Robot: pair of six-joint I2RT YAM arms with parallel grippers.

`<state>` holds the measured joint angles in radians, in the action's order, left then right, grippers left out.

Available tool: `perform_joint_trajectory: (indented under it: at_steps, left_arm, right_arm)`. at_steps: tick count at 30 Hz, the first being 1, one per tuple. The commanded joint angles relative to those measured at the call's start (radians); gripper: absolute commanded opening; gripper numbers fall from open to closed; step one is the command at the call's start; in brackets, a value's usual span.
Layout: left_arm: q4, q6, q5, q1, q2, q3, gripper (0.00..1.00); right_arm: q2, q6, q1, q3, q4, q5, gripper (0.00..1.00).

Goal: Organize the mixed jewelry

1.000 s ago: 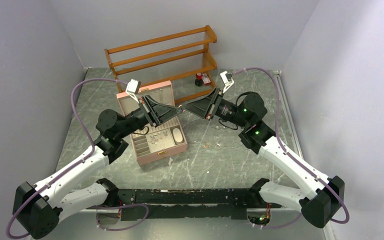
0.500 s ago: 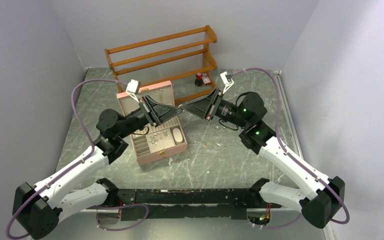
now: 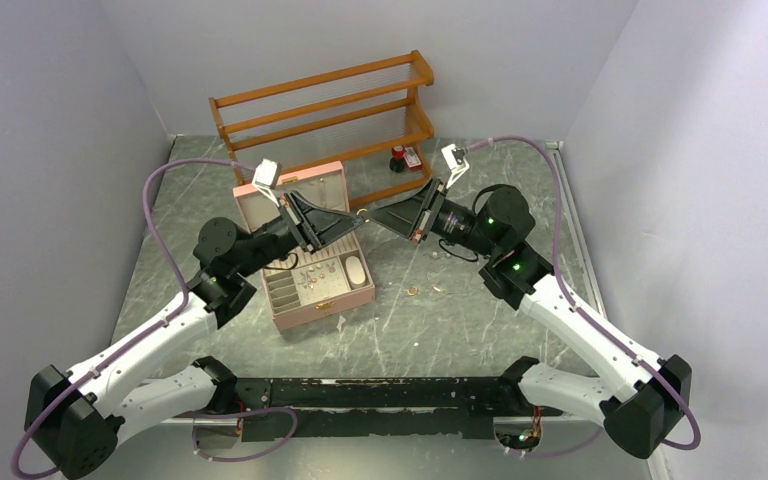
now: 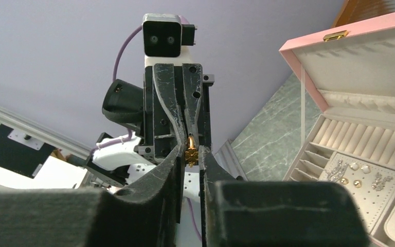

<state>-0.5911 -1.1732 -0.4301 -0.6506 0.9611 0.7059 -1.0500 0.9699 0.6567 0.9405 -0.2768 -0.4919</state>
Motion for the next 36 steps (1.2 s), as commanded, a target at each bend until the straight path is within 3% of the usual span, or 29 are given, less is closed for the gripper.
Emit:
perform_joint_trajectory:
  at_steps: [1,3,9,14,18,26,29,36]
  left_arm:
    - [0.000,0.028,0.001,-0.003,-0.009,0.006,0.05]
    - [0.016,0.045,-0.004,-0.003,-0.010,0.016,0.06]
    - [0.157,0.166,0.074,-0.002,-0.071,0.035,0.62]
    - [0.408,0.321,0.306,-0.002,-0.167,0.024,0.81]
    - [0.569,0.465,0.470,-0.002,-0.243,0.033,0.88]
    - [0.755,0.762,0.702,-0.003,-0.346,0.100,0.98]
    - [0.787,0.807,0.784,-0.002,-0.370,0.103,0.98]
    - [0.790,0.859,0.986,-0.003,-0.423,0.046,0.96]
  right_arm:
    - [0.013,-0.021,0.004,0.011,-0.007,0.008,0.11]
    - [0.013,-0.026,0.003,0.009,-0.004,0.013,0.01]
    - [0.001,-0.075,0.003,0.015,0.061,0.055,0.00]
    - [-0.035,-0.150,0.005,0.013,0.142,0.116,0.00]
    - [-0.105,-0.226,0.053,0.023,0.221,0.229,0.00]
    - [-0.387,-0.391,0.290,0.199,0.406,0.702,0.00]
    - [-0.503,-0.399,0.316,0.281,0.464,0.836,0.00]
    - [-0.708,-0.515,0.337,0.428,0.527,0.977,0.00]
